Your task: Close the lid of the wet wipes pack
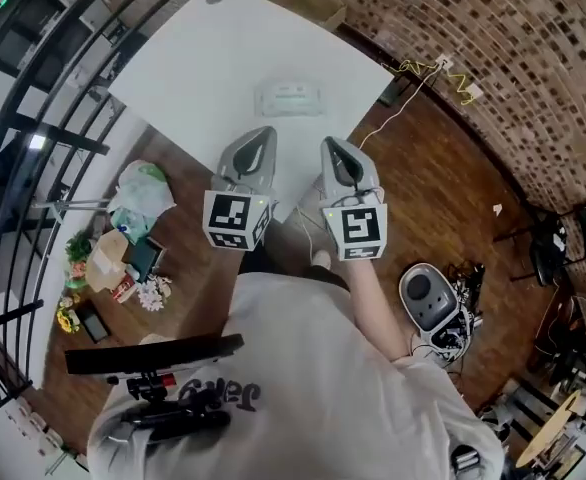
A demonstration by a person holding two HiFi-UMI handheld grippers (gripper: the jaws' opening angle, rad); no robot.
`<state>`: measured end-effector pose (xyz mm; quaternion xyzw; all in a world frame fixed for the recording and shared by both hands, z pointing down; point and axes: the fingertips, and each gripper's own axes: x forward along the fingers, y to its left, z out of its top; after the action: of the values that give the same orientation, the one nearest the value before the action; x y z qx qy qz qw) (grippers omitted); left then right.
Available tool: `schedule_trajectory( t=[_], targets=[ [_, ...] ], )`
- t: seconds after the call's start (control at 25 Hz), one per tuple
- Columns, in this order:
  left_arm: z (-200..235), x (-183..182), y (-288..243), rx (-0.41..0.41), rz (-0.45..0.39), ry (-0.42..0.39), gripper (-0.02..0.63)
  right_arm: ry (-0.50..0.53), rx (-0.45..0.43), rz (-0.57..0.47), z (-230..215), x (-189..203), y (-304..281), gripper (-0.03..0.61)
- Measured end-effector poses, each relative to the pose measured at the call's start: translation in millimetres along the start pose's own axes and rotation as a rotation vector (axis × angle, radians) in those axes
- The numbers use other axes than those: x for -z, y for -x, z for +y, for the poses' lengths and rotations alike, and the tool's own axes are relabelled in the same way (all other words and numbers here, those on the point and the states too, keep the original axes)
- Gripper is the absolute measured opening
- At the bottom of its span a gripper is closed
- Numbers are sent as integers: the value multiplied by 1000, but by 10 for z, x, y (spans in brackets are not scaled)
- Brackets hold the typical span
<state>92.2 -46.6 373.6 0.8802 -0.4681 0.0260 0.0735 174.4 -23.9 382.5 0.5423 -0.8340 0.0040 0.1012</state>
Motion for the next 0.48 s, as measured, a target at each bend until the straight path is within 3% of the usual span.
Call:
schedule_trajectory(
  t=[0.2,0.32,0.48],
  targets=[
    [-557,347,270,-130,80,-19,17,53,4,46,-227,415,678,-12],
    [-881,304,318,-140,83,-26,16,-16,-46,-18,-418,365,910,-13],
    [-1138,103,246,-140,45,-51,17,-15,-75,-85,-606,120,1052,-12]
  ],
)
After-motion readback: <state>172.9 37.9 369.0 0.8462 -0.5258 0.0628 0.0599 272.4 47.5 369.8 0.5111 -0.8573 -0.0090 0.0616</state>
